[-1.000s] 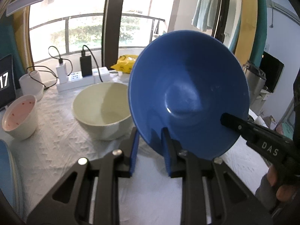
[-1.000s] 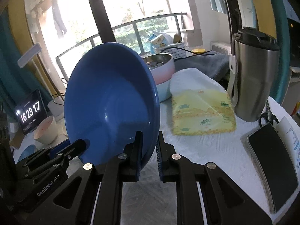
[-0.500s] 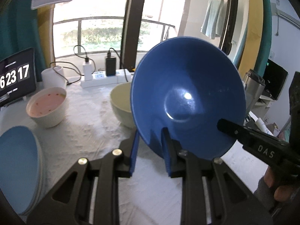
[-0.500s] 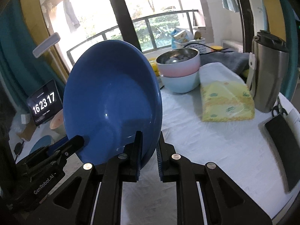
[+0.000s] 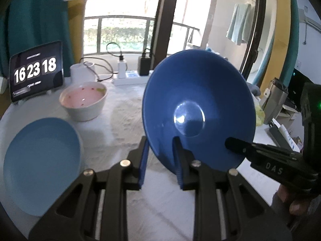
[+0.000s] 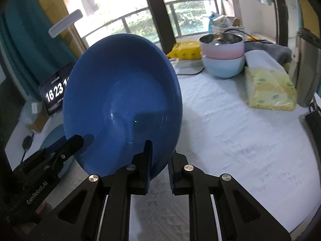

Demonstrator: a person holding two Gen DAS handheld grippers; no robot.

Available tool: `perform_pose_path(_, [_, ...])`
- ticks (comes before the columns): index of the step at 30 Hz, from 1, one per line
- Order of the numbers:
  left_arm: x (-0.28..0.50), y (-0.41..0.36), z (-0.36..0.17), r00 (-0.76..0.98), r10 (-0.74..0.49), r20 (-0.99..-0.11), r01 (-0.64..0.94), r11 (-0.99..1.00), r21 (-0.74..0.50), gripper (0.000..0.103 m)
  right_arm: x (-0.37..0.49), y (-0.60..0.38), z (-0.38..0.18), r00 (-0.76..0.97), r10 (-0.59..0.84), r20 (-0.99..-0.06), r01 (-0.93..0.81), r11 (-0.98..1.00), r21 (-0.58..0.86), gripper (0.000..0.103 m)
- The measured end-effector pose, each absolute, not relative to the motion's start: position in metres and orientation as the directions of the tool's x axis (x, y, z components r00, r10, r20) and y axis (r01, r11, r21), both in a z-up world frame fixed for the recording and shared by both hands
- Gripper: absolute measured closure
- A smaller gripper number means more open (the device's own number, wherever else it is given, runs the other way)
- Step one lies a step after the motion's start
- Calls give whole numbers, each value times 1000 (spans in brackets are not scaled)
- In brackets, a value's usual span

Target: Organize plates and bowls

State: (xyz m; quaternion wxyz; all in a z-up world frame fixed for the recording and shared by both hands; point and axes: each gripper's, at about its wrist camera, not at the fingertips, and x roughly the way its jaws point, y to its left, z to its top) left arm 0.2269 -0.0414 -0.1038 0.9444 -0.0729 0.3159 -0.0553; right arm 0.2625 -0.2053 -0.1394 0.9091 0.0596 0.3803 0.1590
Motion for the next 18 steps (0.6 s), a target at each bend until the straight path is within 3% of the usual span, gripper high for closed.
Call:
perform_pose_path(11, [203, -9, -113, 782, -139, -608, 12, 978, -209, 78, 256, -174, -158, 532, 380, -757, -294, 921, 255, 85])
perform_pose_path(18, [189, -2, -114, 772, -155, -617, 15, 974, -226, 78, 248, -158, -163, 473, 371, -799, -323, 917, 234, 79])
